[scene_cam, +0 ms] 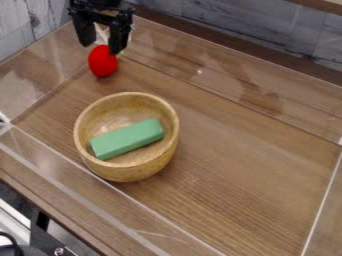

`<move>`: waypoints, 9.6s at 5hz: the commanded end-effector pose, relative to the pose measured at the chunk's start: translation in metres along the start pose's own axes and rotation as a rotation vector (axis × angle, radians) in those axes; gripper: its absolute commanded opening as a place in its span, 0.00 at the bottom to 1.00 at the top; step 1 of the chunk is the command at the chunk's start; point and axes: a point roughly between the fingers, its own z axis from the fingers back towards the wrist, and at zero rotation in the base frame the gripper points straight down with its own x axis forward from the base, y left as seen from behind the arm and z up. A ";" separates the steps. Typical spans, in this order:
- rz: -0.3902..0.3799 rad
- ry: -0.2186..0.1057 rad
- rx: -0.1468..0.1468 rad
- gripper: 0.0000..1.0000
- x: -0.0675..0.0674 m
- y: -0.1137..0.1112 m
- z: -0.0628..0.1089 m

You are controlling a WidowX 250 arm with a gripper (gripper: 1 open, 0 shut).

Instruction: Move the red fruit to the right side of the table

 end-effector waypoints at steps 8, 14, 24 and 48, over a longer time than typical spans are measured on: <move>-0.119 -0.062 0.062 1.00 0.026 0.036 -0.025; 0.029 -0.130 0.032 0.00 0.028 0.025 -0.012; -0.414 -0.157 -0.124 0.00 -0.073 -0.284 0.014; -0.262 -0.253 -0.122 1.00 -0.076 -0.216 0.044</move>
